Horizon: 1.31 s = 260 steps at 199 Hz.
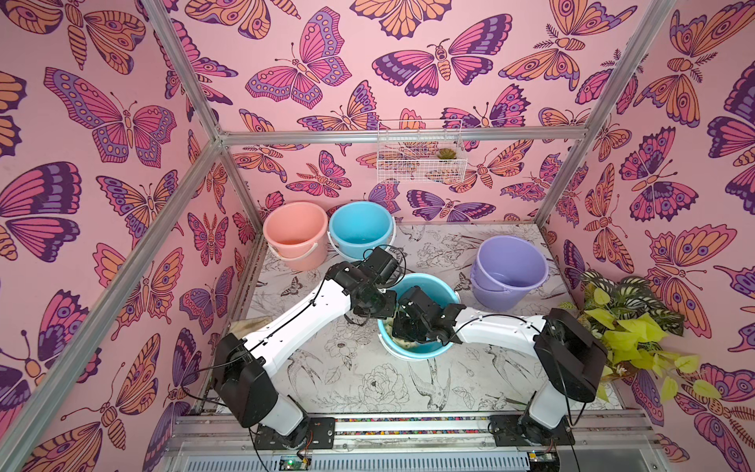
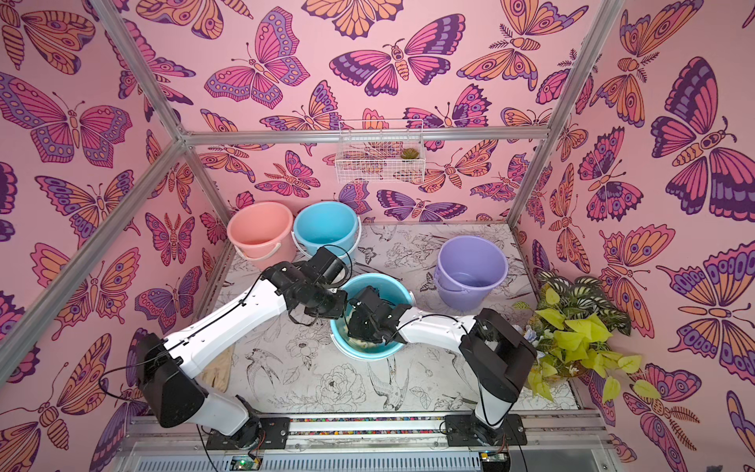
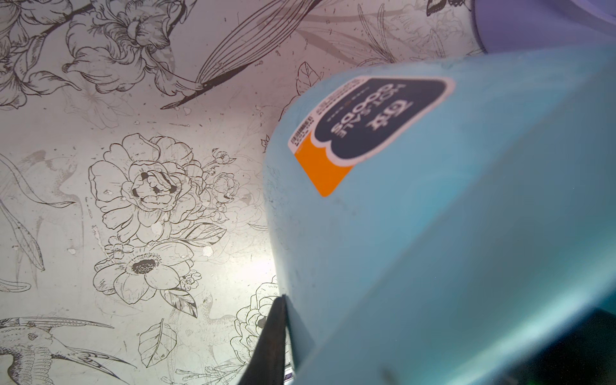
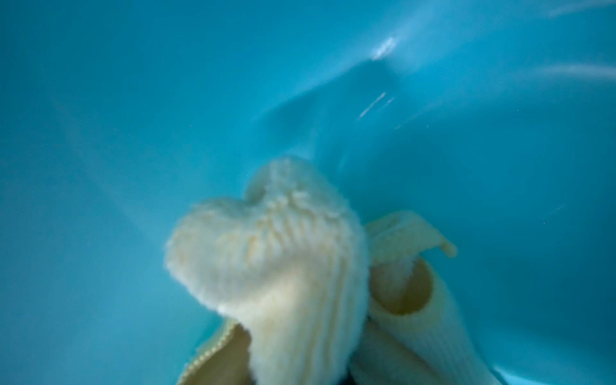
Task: Wipe the inside of the bucket with a cloth
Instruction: Wipe the dirt from the inside of the bucket.
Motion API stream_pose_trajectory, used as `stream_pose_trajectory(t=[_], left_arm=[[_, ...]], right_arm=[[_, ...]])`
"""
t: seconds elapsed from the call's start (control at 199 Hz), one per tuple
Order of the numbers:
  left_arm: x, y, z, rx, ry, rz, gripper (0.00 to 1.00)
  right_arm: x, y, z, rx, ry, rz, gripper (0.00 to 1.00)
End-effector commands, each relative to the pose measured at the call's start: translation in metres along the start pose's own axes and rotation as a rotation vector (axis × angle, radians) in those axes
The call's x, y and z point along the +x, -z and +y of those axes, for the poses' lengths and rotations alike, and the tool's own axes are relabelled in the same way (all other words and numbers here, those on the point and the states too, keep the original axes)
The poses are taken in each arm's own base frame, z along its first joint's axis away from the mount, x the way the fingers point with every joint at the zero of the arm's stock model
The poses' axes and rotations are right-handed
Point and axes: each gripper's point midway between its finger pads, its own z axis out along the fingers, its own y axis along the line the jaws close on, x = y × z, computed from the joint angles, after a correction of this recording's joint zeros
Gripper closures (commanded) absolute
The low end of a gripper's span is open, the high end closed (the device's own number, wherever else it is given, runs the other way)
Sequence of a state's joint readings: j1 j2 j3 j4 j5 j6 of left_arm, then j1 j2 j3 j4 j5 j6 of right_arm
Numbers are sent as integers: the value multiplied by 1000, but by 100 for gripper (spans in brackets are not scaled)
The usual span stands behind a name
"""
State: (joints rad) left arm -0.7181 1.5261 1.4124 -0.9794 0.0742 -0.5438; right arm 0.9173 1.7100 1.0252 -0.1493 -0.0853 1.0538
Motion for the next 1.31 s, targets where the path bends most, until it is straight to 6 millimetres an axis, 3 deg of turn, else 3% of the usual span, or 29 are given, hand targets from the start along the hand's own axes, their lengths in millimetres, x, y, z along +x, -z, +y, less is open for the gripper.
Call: stream_pose_trajectory(t=[0.0, 0.146, 0.166, 0.327, 0.472, 0.618, 0.739, 0.864, 1.025, 1.301], left_arm=[[-9, 17, -18, 102, 2, -64, 100], [-9, 18, -17, 98, 2, -70, 100], [-9, 18, -17, 99, 3, -69, 100], [-10, 16, -17, 102, 2, -66, 100], [-10, 16, -20, 113, -1, -60, 100], [-9, 18, -19, 118, -3, -61, 100], [-7, 19, -20, 123, -6, -60, 100], [-6, 20, -22, 134, -13, -56, 100], [-7, 21, -25, 146, -26, -53, 100], [-4, 24, -27, 163, -43, -47, 100]], right_arm=[[-3, 11, -4, 24, 65, -31, 100], [0, 39, 9, -9, 174, -30, 100], [-1, 51, 17, -42, 194, -47, 100], [1, 82, 39, -152, 394, -104, 100], [-14, 107, 42, -142, 622, -239, 100], [-35, 139, 56, -122, 948, -436, 100], [-43, 161, 64, -52, 1314, -586, 100], [-47, 170, 64, 91, 1724, -706, 100], [-54, 165, 62, 331, 2196, -722, 100], [-68, 171, 79, 460, 2527, -745, 100]])
